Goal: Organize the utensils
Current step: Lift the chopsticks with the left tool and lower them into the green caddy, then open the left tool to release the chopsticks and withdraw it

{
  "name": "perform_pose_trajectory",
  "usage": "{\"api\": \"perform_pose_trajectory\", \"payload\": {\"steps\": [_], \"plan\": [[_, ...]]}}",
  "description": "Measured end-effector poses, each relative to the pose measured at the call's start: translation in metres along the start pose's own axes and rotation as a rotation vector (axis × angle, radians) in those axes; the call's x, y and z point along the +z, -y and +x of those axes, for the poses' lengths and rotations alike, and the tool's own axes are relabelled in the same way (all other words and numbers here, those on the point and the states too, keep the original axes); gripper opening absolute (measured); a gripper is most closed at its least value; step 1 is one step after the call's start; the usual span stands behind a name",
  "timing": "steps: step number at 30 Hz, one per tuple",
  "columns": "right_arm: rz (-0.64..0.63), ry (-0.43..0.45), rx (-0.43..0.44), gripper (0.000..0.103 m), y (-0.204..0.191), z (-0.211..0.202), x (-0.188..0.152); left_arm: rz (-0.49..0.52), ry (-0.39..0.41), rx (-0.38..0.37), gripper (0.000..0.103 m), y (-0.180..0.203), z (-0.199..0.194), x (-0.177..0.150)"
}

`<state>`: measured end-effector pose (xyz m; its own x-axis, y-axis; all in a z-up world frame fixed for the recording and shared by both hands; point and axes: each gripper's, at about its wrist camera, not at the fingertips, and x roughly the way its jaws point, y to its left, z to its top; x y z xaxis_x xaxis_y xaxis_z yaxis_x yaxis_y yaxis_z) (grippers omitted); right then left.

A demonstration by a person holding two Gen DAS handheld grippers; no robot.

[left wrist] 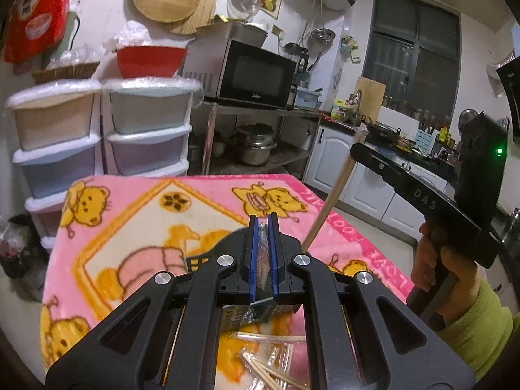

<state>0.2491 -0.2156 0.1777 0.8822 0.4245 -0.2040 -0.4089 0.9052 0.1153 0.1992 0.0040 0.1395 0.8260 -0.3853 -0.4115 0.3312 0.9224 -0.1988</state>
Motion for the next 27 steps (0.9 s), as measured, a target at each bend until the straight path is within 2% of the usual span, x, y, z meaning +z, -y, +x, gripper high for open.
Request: {"api": "perform_pose_trajectory", "payload": {"steps": [13, 20, 22, 27], "plan": [[0.093, -0.077, -0.032, 0.006, 0.012, 0.022, -0.036, -0.061, -0.052, -0.017, 0.004, -0.014, 0.019, -0.027], [0.106, -0.094, -0.050, 0.007, 0.015, 0.021, -0.043, -0.074, -0.065, -0.009, 0.004, -0.019, 0.020, -0.032], [0.107, -0.100, -0.056, 0.019, 0.016, 0.019, -0.045, -0.075, -0.068, -0.005, 0.004, -0.021, 0.021, -0.034], [0.109, -0.105, -0.070, 0.027, 0.018, 0.011, -0.049, -0.083, -0.071, 0.006, 0.004, -0.024, 0.020, -0.038]]}}
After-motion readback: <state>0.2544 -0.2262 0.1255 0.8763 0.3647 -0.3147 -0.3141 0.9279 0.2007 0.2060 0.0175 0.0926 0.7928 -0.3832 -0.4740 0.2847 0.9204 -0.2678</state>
